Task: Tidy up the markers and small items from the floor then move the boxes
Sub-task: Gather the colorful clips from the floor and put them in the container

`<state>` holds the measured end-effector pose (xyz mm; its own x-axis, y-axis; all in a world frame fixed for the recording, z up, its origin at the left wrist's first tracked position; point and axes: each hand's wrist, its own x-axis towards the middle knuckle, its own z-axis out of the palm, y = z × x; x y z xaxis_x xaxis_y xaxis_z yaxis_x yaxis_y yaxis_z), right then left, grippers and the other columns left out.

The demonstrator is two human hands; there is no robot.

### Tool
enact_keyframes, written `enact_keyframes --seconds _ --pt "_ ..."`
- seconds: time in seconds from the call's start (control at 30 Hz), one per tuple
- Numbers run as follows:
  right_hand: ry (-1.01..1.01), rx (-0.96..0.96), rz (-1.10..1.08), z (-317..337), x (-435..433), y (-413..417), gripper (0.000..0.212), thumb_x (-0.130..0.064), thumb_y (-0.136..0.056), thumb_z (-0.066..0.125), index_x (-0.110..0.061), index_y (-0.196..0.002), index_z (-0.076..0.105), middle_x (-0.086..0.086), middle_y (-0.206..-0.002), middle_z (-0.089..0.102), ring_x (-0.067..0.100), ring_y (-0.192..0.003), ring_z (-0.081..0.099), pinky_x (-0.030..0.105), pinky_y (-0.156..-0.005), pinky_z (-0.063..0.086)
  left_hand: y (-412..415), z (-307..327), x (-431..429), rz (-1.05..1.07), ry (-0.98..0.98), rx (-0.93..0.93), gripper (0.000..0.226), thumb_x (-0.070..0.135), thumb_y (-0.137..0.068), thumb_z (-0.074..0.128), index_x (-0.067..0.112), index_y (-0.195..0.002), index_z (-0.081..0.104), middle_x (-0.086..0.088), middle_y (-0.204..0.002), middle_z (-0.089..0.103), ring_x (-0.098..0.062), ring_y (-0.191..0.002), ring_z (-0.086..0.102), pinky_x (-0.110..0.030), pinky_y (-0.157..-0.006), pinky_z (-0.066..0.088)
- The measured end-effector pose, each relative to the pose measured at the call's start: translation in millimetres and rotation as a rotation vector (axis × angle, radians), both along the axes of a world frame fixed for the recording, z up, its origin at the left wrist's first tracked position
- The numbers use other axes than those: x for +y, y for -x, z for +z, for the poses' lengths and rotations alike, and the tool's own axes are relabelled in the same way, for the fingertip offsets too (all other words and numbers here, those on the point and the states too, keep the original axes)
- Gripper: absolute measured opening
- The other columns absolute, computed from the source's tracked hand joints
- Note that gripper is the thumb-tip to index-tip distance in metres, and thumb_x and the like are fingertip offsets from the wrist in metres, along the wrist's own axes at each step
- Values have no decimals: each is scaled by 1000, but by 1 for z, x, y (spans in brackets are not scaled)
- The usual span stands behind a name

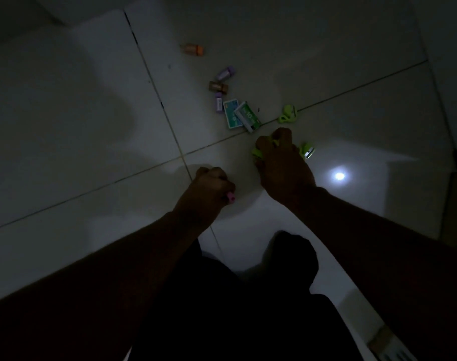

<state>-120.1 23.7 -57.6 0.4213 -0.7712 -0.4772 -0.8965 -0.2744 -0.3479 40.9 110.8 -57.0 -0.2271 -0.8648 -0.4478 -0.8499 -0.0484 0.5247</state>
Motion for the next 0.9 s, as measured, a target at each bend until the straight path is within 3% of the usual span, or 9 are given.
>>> enact_keyframes --seconds 0.17,0.27,0.4,0.5,0.6,0.67,0.77,0.9 --pt "-58 18 29 2 -2 3 48 -29 -94 52 -21 -140 39 20 -141 25 39 -99 56 44 -83 54 6 4 -2 121 42 34 16 15 -78 73 1 -84 72 -19 -86 69 -33 -89 61 -38 -83 39" --pt "-82 31 103 4 -3 9 47 -30 -95 50 -18 -139 38 22 -139 28 39 -104 53 42 -83 52 6 7 -5 143 47 78 12 10 -76 74 -1 -78 71 -19 -77 69 -34 -78 62 -36 -74 42" --pt "-60 18 159 8 -1 17 43 -26 -95 51 -10 -134 41 24 -140 29 39 -111 50 39 -83 48 5 7 -9 309 31 149 14 15 -76 77 3 -79 72 -11 -80 70 -16 -78 59 -21 -68 31" --pt "43 -71 101 14 -2 25 35 -21 -92 57 -1 -119 50 25 -137 32 39 -105 54 32 -77 46 3 10 -17 497 -14 254 15 18 -71 81 7 -70 70 -7 -71 69 -13 -65 58 -19 -60 37" --pt "96 -56 -81 14 -5 39 33 -27 -93 55 -7 -119 49 19 -149 20 35 -104 56 34 -70 51 10 16 -32 593 -30 366 18 17 -69 83 12 -64 66 1 -61 65 0 -56 56 -15 -55 40" --pt "85 -41 -142 10 -6 48 34 -31 -93 53 -12 -121 47 16 -151 17 36 -105 55 34 -67 51 21 22 -49 676 -21 455 19 19 -68 83 10 -67 66 2 -61 64 4 -57 55 -13 -60 42" --pt "13 -29 -162 3 -6 57 38 -35 -93 51 -19 -127 42 12 -147 21 36 -103 54 37 -70 49 39 28 -80 729 -7 483 31 27 -70 82 0 -78 68 -18 -74 67 -12 -70 56 -26 -67 46" --pt "-12 -56 -240 -2 -13 55 43 -35 -93 52 -19 -132 42 14 -137 30 37 -107 51 41 -78 52 57 29 -121 659 56 413 26 18 -75 79 -3 -85 69 -18 -80 67 -22 -74 59 -26 -66 45"
